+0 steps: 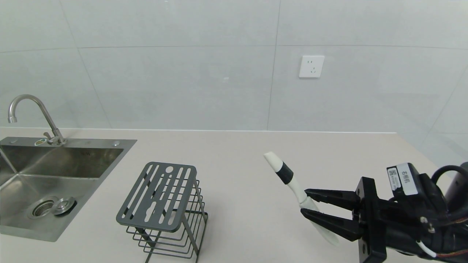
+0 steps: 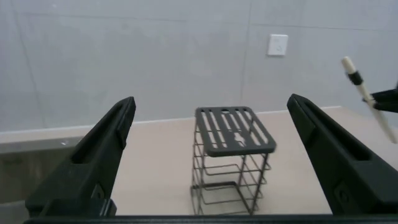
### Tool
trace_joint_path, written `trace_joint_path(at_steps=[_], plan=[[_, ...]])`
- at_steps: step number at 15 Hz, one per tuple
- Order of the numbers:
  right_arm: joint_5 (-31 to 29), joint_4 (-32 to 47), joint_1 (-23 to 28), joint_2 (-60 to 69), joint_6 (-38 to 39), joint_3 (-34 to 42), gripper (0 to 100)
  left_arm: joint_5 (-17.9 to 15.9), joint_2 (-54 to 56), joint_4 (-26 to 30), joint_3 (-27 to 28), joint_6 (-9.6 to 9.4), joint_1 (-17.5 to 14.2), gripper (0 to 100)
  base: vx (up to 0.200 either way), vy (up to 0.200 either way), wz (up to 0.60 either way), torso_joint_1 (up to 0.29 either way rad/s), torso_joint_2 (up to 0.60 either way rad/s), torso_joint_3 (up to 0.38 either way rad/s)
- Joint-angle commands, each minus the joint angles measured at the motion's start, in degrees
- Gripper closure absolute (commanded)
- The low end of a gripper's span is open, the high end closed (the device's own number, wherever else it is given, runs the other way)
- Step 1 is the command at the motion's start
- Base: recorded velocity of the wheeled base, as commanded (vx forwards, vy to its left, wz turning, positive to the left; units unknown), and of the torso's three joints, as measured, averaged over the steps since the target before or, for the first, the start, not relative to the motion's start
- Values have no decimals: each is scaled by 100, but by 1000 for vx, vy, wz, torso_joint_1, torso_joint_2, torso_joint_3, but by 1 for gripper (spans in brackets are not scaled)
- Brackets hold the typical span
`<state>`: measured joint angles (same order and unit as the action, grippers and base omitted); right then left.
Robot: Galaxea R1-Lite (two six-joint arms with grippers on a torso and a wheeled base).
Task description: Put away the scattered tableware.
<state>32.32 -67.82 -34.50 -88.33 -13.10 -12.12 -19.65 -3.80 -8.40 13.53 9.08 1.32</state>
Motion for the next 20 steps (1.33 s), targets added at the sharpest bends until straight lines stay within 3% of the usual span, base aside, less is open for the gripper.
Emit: trace_joint_path(at_steps=[1, 4, 9, 12, 14, 15, 17, 19, 20], plan=[[3, -12, -4, 9, -34, -54, 100, -461, -1167, 198, 695, 67, 528, 0, 0, 0, 0, 0, 0, 0], [-41, -4, 13, 9, -61, -89, 100, -549, -2652, -74, 1143, 32, 1169, 0, 0, 0, 0, 0, 0, 0], [-323, -4, 84, 9, -8, -107, 100, -575, -5183, -1964, 1512, 41, 2066, 0, 0, 0, 0, 0, 0, 0], [-604, 5, 172, 0, 194, -212, 100, -522, -6308, -2579, 1749, 85, 2672, 0, 0, 0, 0, 0, 0, 0], [-894, 5, 180, 0, 467, -432, 100, -522, -6897, -2614, 2198, 480, 2980, 0, 0, 0, 0, 0, 0, 0], [-1166, 5, 172, -35, 678, -564, 100, -469, -7284, -2605, 2496, 902, 3182, 0, 0, 0, 0, 0, 0, 0], [-1307, 5, 172, -35, 783, -581, 100, -21, -7688, -2614, 2690, 1192, 3296, 0, 0, 0, 0, 0, 0, 0], [-1316, 14, 136, -52, 801, -564, 100, 49, -7873, -2799, 2813, 1553, 3437, 0, 0, 0, 0, 0, 0, 0], [-1316, 14, 119, -61, 810, -564, 100, 58, -7917, -2887, 2830, 1641, 3472, 0, 0, 0, 0, 0, 0, 0]])
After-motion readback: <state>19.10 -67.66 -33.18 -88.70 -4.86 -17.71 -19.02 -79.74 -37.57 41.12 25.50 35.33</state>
